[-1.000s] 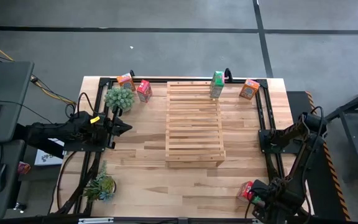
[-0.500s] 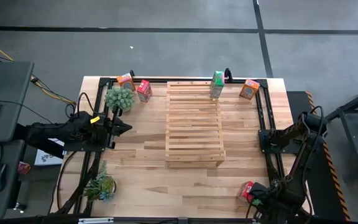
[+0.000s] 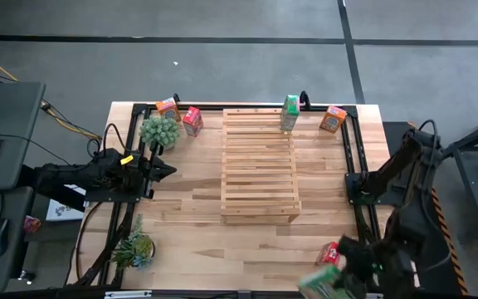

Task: Stack cereal on shelf
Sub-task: Put the green cereal box on the shelf aligned with the other green cereal box

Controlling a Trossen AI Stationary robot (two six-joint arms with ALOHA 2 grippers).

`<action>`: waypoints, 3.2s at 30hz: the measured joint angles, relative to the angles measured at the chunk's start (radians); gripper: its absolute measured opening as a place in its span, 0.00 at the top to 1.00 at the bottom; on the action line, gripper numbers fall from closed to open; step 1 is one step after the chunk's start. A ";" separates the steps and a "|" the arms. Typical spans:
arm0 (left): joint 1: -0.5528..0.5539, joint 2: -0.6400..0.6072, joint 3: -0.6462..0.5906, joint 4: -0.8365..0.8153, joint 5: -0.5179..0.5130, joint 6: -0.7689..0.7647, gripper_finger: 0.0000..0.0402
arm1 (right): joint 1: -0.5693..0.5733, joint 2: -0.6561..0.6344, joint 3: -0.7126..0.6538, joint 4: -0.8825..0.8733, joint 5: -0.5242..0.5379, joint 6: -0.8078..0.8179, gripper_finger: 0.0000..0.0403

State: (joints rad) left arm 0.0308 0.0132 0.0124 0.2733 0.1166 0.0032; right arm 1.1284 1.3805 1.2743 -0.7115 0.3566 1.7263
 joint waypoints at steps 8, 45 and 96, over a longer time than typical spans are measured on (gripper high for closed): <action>0.000 0.000 0.000 0.000 0.000 0.000 1.00 | -0.286 -0.084 0.000 -0.008 0.098 -0.600 0.70; 0.000 0.000 0.000 0.000 0.000 0.000 1.00 | -1.176 0.385 0.792 -0.817 0.090 -0.941 0.70; 0.000 0.000 0.000 0.000 0.000 0.000 1.00 | -1.312 0.407 0.791 -0.815 0.008 -0.942 0.50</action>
State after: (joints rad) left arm 0.0307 0.0132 0.0124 0.2733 0.1169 0.0032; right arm -0.1837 1.7878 2.0651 -1.5266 0.3649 0.7841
